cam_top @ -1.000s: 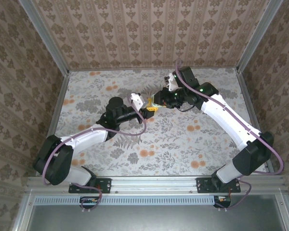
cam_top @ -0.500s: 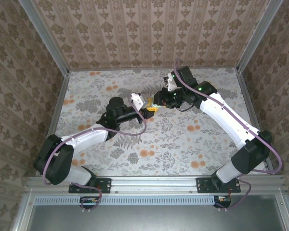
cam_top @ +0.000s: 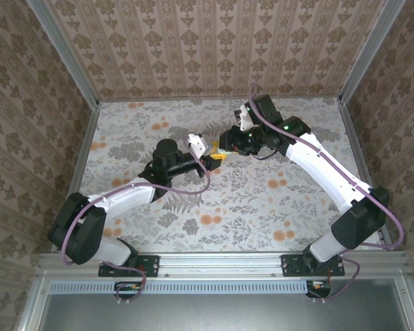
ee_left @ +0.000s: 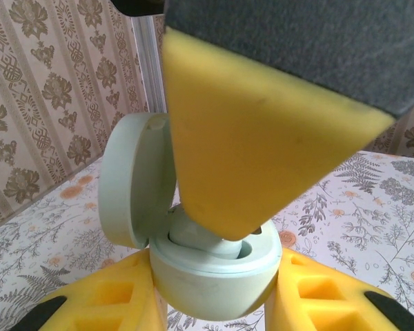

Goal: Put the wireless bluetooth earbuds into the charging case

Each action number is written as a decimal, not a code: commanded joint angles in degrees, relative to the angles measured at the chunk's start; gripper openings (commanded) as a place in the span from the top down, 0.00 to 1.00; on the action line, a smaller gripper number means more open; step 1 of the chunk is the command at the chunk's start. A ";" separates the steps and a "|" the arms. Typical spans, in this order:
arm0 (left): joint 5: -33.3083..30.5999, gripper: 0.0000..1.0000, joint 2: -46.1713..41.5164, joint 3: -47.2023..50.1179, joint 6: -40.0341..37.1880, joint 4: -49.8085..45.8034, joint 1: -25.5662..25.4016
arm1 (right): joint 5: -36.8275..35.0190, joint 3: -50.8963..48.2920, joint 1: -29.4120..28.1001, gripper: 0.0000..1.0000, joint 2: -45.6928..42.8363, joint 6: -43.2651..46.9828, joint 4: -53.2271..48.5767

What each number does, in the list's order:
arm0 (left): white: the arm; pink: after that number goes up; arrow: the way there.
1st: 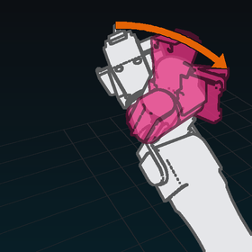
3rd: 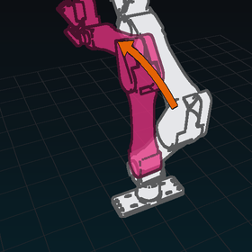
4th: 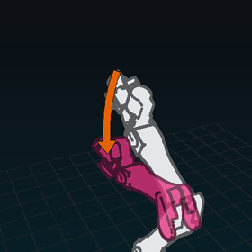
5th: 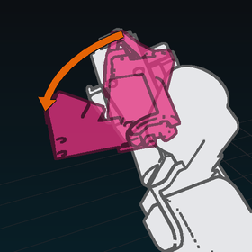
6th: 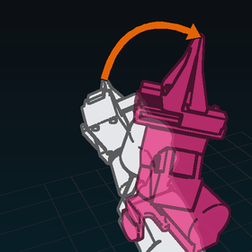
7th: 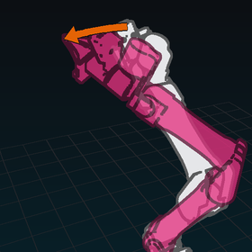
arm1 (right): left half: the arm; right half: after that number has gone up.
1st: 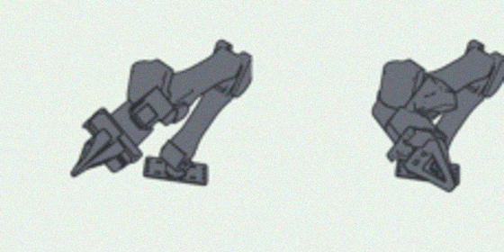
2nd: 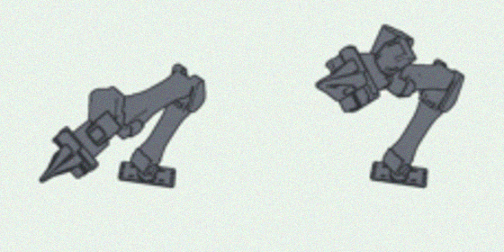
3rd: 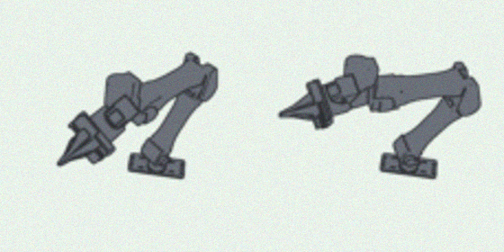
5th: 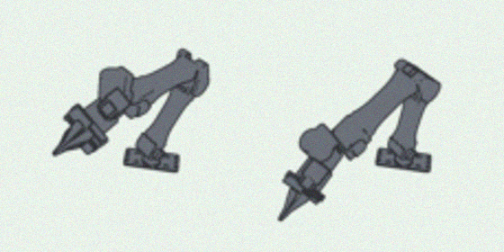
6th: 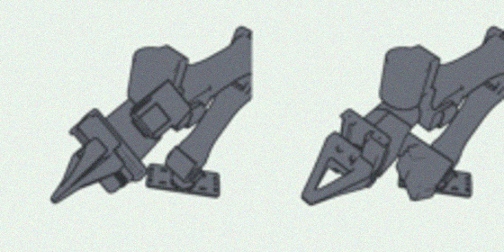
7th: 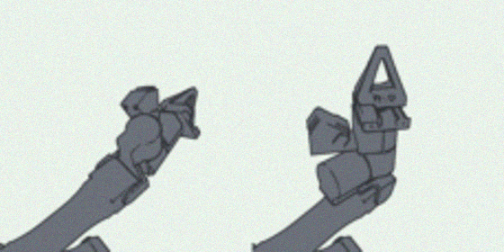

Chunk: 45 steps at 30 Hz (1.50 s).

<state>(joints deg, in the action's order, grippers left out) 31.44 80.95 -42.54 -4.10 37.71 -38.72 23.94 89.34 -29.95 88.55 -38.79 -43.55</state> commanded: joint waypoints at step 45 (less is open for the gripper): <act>-1.03 0.66 -3.33 -1.81 -0.39 -0.47 -0.40 | -1.50 -2.18 0.49 0.77 -3.03 1.23 3.79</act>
<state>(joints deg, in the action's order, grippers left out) 30.55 79.37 -42.54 -4.12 37.21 -38.94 23.24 87.61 -29.82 85.58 -38.57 -39.62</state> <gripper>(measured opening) 0.339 0.233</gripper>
